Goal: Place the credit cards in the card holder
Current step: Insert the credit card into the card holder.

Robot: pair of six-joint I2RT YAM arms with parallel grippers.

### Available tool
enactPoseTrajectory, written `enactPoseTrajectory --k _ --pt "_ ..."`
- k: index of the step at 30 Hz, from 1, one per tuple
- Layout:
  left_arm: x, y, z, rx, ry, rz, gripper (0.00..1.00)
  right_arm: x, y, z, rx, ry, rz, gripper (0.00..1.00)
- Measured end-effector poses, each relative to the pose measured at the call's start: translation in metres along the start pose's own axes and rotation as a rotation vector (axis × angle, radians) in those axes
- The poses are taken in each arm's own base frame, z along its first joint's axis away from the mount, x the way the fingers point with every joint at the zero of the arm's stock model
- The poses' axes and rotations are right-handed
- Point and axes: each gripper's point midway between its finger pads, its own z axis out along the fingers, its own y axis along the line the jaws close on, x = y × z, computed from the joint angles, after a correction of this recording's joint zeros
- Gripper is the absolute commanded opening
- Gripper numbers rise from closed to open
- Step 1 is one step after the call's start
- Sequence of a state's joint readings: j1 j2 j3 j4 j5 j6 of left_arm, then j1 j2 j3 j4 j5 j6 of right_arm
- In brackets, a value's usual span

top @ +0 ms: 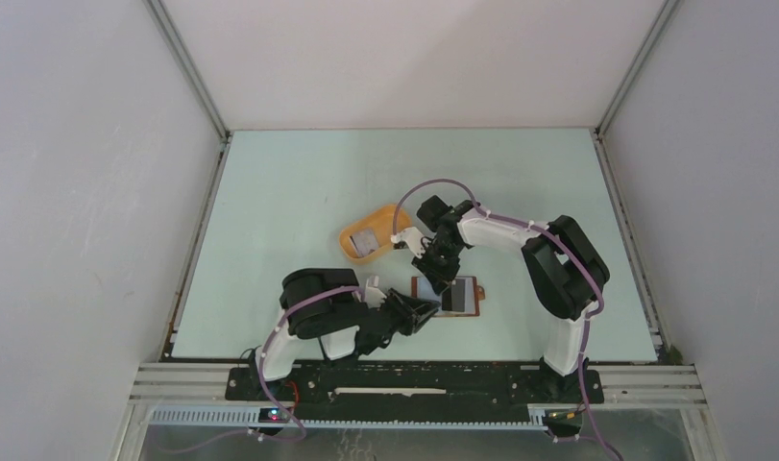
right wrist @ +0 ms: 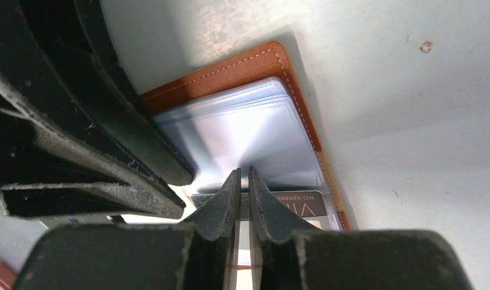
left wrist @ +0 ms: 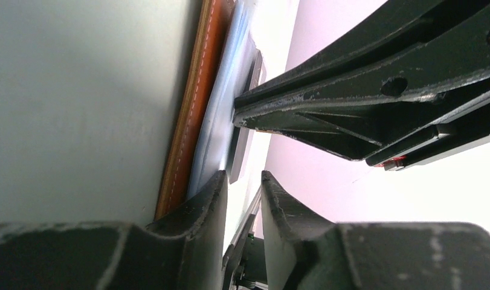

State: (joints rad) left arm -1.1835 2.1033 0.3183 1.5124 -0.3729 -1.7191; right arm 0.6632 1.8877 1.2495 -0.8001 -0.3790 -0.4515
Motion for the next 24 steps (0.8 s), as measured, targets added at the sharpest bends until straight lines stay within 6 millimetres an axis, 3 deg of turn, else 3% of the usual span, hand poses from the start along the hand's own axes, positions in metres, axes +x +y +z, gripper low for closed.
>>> enactPoseTrajectory --k 9,24 --pt "-0.005 0.002 -0.001 -0.009 -0.002 0.018 0.23 0.006 0.004 -0.001 -0.028 0.021 -0.041 0.16" --pt "-0.009 0.006 -0.003 -0.018 -0.006 0.028 0.21 0.027 -0.003 -0.005 -0.009 0.055 -0.033 0.16"
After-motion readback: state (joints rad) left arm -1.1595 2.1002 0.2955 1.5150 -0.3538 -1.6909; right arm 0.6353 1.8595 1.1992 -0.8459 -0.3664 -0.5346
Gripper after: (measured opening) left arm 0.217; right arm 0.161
